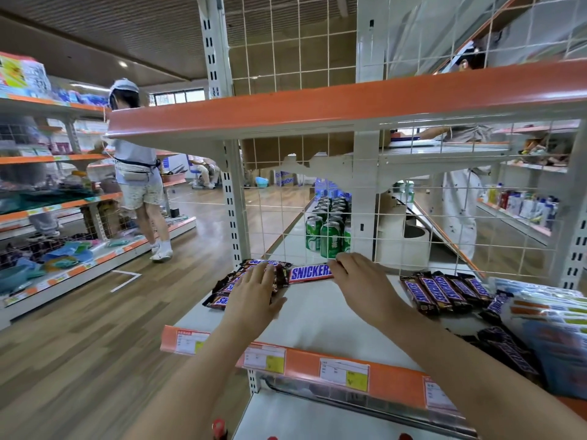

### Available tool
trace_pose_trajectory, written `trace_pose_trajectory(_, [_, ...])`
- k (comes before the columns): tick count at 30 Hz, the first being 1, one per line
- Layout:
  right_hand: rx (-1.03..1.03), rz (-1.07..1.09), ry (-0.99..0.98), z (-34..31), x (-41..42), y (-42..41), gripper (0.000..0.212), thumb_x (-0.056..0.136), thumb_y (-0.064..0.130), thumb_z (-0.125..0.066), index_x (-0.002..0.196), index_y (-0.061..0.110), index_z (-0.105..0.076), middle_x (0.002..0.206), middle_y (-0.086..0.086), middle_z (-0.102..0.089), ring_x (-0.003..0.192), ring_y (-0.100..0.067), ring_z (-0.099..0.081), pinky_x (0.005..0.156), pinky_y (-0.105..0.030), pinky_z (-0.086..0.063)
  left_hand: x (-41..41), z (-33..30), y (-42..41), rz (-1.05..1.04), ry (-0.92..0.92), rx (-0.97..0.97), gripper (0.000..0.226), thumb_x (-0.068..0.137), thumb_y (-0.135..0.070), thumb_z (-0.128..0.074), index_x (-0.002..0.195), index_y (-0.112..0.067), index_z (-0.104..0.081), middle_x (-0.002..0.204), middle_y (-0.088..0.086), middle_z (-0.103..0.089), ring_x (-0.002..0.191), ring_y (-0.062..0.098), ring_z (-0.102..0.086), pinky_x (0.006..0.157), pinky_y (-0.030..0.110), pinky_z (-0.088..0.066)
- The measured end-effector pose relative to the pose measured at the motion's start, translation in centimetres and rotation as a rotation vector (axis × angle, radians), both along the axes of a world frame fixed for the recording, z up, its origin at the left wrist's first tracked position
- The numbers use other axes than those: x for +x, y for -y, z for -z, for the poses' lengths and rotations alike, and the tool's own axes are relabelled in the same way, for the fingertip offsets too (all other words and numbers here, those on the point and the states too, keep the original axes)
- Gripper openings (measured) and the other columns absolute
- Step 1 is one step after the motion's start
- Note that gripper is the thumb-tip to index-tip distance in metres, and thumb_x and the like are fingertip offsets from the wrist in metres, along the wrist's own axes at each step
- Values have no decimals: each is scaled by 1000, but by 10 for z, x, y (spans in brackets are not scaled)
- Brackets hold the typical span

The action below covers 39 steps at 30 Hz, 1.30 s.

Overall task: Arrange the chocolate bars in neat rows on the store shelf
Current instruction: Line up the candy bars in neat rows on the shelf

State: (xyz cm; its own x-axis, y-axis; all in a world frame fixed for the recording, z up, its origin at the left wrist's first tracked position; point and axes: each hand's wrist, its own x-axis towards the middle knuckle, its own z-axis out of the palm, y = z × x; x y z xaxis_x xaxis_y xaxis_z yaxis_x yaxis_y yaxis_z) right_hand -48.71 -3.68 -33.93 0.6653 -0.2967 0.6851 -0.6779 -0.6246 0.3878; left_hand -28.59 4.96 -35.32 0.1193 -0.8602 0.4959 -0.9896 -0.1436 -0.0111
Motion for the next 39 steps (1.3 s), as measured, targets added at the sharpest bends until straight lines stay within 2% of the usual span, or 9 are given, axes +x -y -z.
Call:
trace_pose_trajectory(2, [-4, -44, 7, 0, 4, -5, 52, 48, 16, -90, 97, 9, -71, 88, -5, -66, 75, -22, -64, 70, -28, -54, 5, -1, -5, 0, 14, -40, 70, 89, -46, -54, 143, -8, -31, 146, 8, -36, 133, 27, -38, 107, 38, -33])
trace_pose_trajectory(6, [-87, -123, 43, 5, 14, -13, 45, 60, 16, -85, 101, 9, -67, 91, -5, -63, 80, -23, -61, 86, -34, -45, 11, -1, -9, 80, 167, -207, 55, 65, -43, -78, 103, -5, -68, 98, 7, -70, 89, 26, -69, 69, 35, -56])
trace_pose_trajectory(12, [-181, -228, 53, 6, 18, -28, 23, 88, 22, -54, 105, 10, -63, 97, -5, -62, 89, -22, -53, 96, -38, -35, 10, -6, -24, 97, 255, -214, 40, 71, -46, -51, 85, -15, -72, 75, -4, -70, 67, 17, -67, 61, 22, -52])
trace_pose_trajectory(14, [-143, -224, 50, 3, 17, -29, 27, 89, 27, -52, 108, 11, -61, 97, -5, -62, 90, -22, -51, 92, -37, -40, 10, -9, -29, 97, 228, -209, 40, 74, -44, -47, 85, -13, -71, 73, -1, -70, 65, 20, -67, 60, 24, -53])
trace_pose_trajectory(16, [7, -202, 101, -5, 15, -35, 35, 84, 31, -66, 113, 11, -62, 101, -6, -64, 90, -24, -60, 85, -37, -48, 10, -12, -33, 101, 210, -218, 29, 69, -37, -68, 83, -12, -71, 71, 1, -70, 63, 22, -67, 59, 27, -53])
trace_pose_trajectory(20, [693, -225, 413, -20, 5, -51, 41, 99, 35, -41, 135, 15, -46, 124, -1, -53, 111, -17, -54, 91, -29, -41, 9, -16, -39, 88, 183, -231, 43, 49, -27, -91, 83, -10, -71, 72, 1, -71, 64, 22, -68, 57, 29, -54])
trace_pose_trajectory(26, [1148, -359, 848, -31, 4, -48, 23, 96, 40, -42, 92, 23, -56, 92, 3, -60, 85, -12, -59, 69, -18, -41, 7, -12, -38, 116, 221, -262, 30, 62, -35, -74, 83, -13, -70, 71, -1, -70, 63, 20, -66, 58, 27, -52])
trace_pose_trajectory(33, [1260, -317, 646, -23, 5, -53, 26, 93, 29, -55, 95, 7, -68, 85, -6, -65, 75, -15, -59, 64, -15, -43, 6, -5, -35, 139, 186, -247, 43, 55, -28, -89, 90, -9, -71, 79, 2, -72, 70, 24, -68, 64, 33, -55])
trace_pose_trajectory(39, [1288, -280, 644, -17, 10, -52, 28, 96, 22, -50, 103, -2, -64, 80, 2, -63, 66, -7, -59, 63, -11, -46, 5, 0, -35, 135, 122, -199, 42, 75, -36, -75, 107, -11, -67, 96, 3, -70, 92, 26, -65, 83, 37, -50])
